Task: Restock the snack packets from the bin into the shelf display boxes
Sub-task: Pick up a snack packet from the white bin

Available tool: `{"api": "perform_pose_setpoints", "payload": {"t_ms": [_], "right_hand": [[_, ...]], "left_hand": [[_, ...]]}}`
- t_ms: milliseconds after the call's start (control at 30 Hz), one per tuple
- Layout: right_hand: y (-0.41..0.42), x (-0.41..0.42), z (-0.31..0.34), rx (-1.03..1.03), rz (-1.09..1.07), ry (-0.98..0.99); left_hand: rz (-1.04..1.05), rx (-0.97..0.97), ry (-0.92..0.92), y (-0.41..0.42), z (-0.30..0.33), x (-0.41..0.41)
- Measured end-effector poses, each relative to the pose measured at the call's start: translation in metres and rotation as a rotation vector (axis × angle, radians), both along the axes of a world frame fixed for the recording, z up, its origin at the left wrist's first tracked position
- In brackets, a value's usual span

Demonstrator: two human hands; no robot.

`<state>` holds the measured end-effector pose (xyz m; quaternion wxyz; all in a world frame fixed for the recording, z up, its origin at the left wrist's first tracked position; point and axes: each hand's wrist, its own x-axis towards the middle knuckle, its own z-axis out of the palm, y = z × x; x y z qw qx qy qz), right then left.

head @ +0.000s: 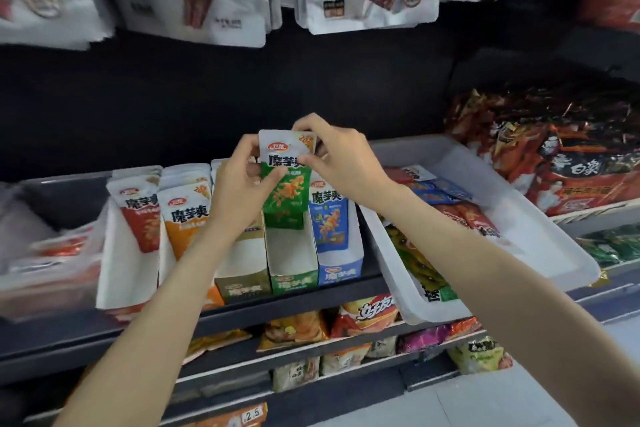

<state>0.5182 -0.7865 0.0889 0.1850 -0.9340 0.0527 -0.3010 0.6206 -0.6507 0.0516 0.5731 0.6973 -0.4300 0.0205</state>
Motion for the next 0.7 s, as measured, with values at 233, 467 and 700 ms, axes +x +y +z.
{"api": "perform_pose_setpoints", "payload": {"t_ms": [233, 467, 700], "right_hand": [[-0.001, 0.038, -0.035, -0.399, -0.174, 0.254], [0.000, 0.055, -0.051, -0.462, -0.323, 0.228], [-0.023, 0.012, -0.028, -0.124, -0.124, 0.109]], "left_hand": [[0.324, 0.200, -0.522, 0.000, -0.025, 0.027], [0.393, 0.469, -0.807, -0.010, -0.030, 0.037], [0.437, 0.524, -0.850, -0.012, -0.038, 0.027]]}}
